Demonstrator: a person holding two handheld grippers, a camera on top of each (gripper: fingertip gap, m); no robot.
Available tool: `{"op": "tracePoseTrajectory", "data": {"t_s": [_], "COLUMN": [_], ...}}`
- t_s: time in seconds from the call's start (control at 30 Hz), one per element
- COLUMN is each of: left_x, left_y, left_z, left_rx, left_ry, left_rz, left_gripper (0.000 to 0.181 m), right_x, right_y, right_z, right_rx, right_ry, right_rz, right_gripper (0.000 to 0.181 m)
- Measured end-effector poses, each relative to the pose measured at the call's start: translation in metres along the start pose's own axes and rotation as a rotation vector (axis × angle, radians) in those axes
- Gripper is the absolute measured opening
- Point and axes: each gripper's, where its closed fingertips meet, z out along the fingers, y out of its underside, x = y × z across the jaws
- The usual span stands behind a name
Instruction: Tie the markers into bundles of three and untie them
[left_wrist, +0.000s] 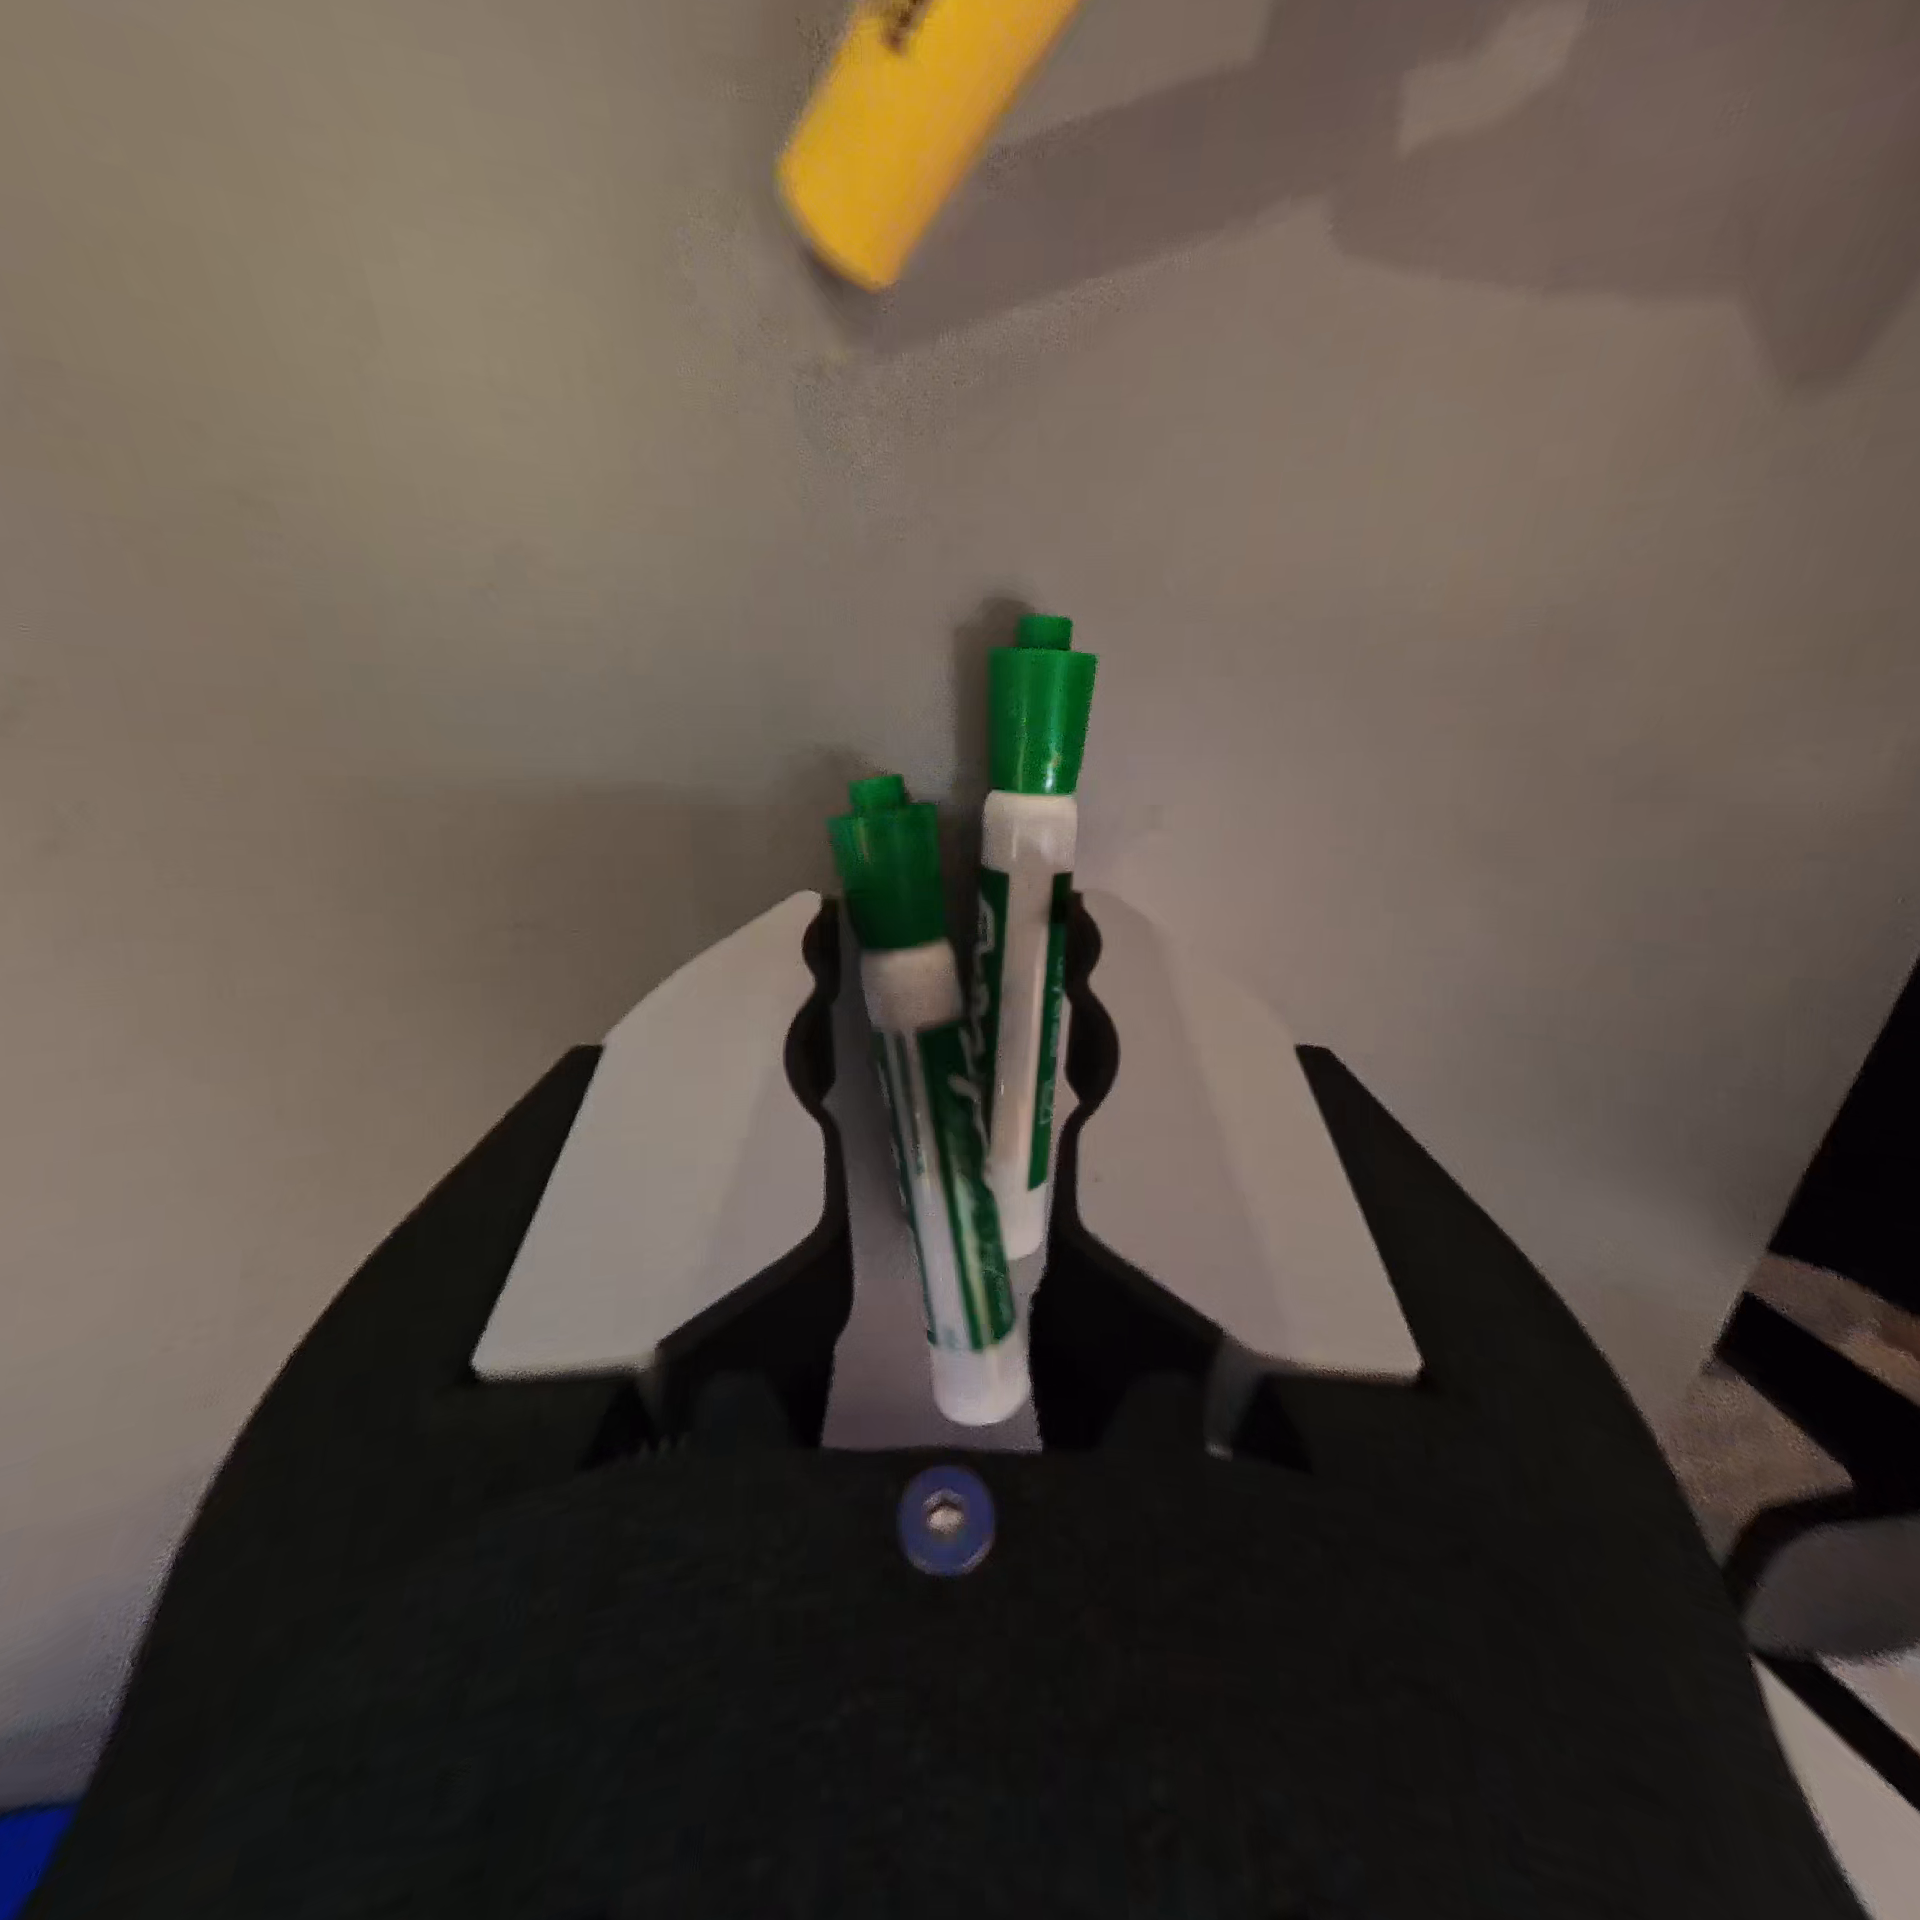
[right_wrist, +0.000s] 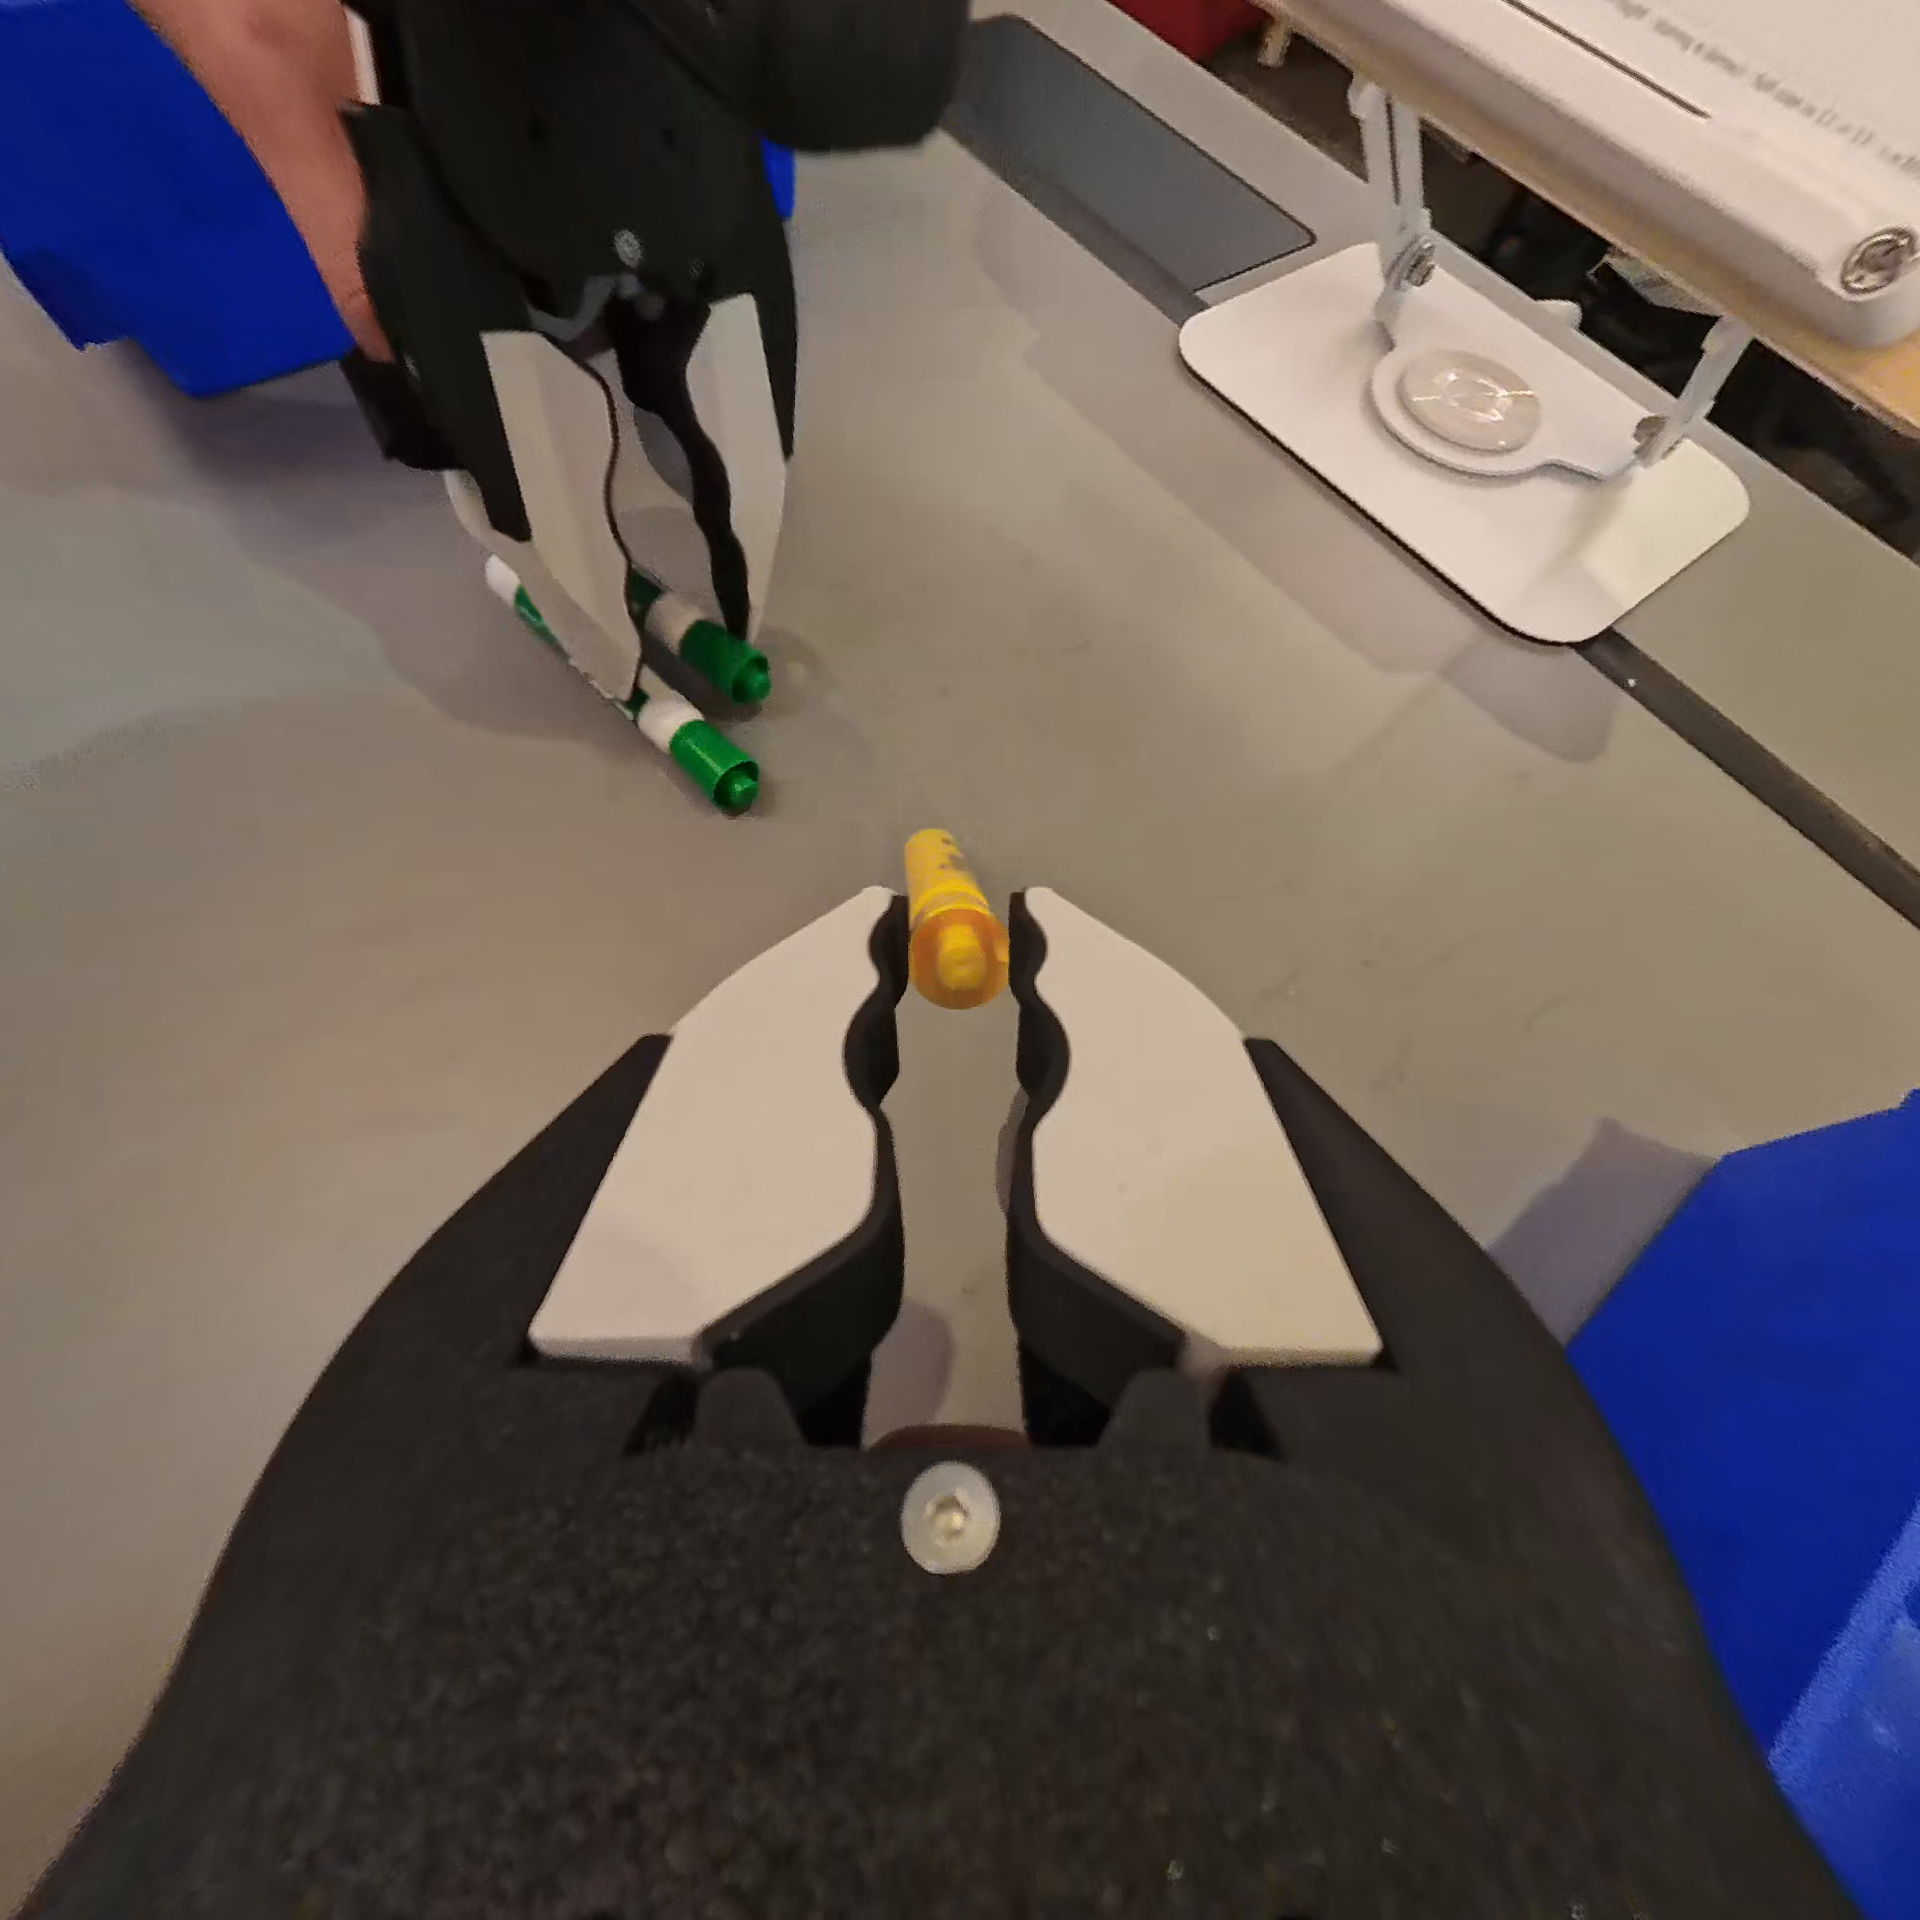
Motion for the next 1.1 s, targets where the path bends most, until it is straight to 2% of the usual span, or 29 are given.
{"op": "tracePoseTrajectory", "data": {"t_s": [0.17,0.3,0.53,0.67,0.73,0.87,1.0,1.1], "left_x": [-0.001,0.001,-0.004,-0.004,-0.008,-0.01,-0.006,-0.003], "left_y": [-0.005,0.01,0.019,0.026,0.034,0.038,0.038,0.034], "left_z": [-0.027,-0.035,-0.035,-0.03,-0.028,-0.021,-0.008,0.001], "left_rx": [0.218,0.28,0.191,0.094,0.043,0.018,-0.028,-0.06], "left_ry": [-0.098,-0.184,-0.307,-0.344,-0.363,-0.317,-0.31,-0.302], "left_rz": [-0.053,-0.089,-0.06,-0.042,-0.058,-0.108,-0.089,-0.085], "left_gripper": [0.046,0.05,0.078,0.081,0.08,0.078,0.077,0.068], "right_x": [0.001,0.004,0.011,0.011,0.011,0.011,-0.004,-0.023], "right_y": [-0.001,0.002,0.027,0.04,0.048,0.041,0.032,0.027], "right_z": [0.0,0.014,0.065,0.091,0.097,0.084,0.046,0.018], "right_rx": [0.013,-0.034,-0.229,-0.304,-0.336,-0.261,-0.105,0.005], "right_ry": [0.016,0.008,0.039,0.041,0.041,0.048,0.034,0.005], "right_rz": [0.001,0.033,0.128,0.131,0.138,0.182,0.211,0.237], "right_gripper": [0.018,0.018,0.017,0.017,0.026,0.043,0.042,0.036]}}
